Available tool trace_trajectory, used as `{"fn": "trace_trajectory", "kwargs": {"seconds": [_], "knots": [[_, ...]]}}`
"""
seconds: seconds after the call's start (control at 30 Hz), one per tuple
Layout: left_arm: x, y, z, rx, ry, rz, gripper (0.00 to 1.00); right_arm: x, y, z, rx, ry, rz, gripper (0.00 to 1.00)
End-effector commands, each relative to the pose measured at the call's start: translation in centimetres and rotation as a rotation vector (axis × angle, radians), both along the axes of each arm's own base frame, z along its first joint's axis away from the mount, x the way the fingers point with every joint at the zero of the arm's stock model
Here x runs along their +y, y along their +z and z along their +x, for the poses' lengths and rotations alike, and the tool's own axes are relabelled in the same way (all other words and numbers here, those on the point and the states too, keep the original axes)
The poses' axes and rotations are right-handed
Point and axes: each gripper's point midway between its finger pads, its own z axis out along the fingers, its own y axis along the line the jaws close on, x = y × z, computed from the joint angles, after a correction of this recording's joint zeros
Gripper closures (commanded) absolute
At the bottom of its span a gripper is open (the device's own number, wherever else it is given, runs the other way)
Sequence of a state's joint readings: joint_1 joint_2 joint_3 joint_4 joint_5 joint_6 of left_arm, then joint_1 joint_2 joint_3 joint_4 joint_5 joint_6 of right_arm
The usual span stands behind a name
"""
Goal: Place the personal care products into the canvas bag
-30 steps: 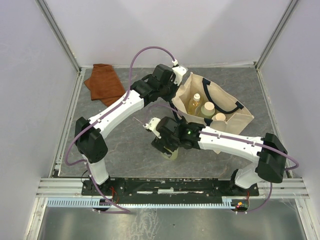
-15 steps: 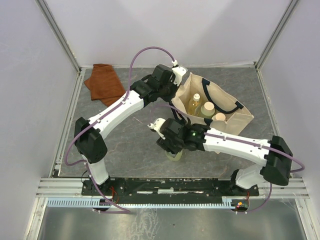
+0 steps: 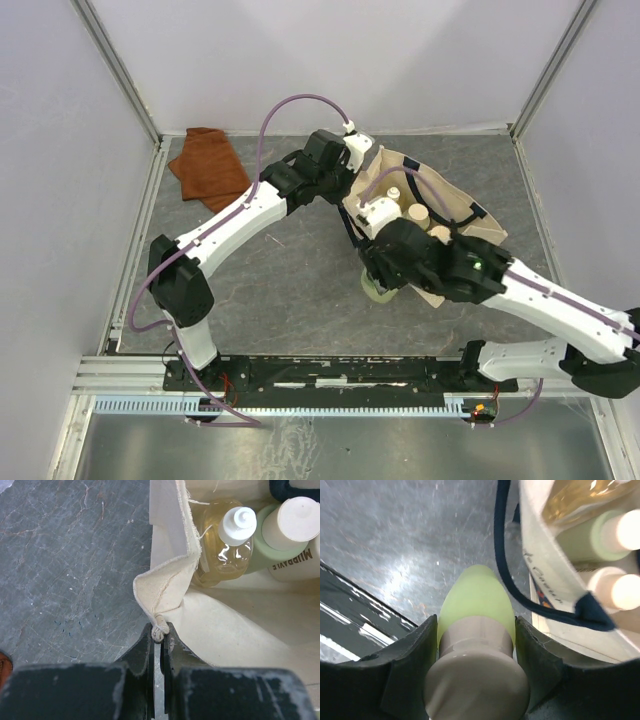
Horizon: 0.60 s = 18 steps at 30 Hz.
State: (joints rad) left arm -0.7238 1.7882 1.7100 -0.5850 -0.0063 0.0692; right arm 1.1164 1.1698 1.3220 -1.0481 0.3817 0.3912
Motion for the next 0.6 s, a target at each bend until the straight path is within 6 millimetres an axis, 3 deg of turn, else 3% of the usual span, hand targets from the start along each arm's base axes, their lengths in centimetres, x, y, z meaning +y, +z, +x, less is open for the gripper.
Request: {"fn": "trace_trajectory", "kwargs": {"seconds": [0.0,0.23,0.57], "knots": [[1.7,2.1,-0.3,-0.046,0.011,0.006,0.97,-0.7,9.4,2.2,-0.197,-0.140,0.248,0.97],[1.6,1.9,-0.4,-0.039,0.005,0.004,0.97,-2.0,15.9,4.5,-0.379,-0.206,0.266,1.00],[1.6,2.1,-0.4,-0.040,0.000,0.001,0.97,-3.5,20.4,9.4,-0.516,-0.321,0.240,1.00]]}}
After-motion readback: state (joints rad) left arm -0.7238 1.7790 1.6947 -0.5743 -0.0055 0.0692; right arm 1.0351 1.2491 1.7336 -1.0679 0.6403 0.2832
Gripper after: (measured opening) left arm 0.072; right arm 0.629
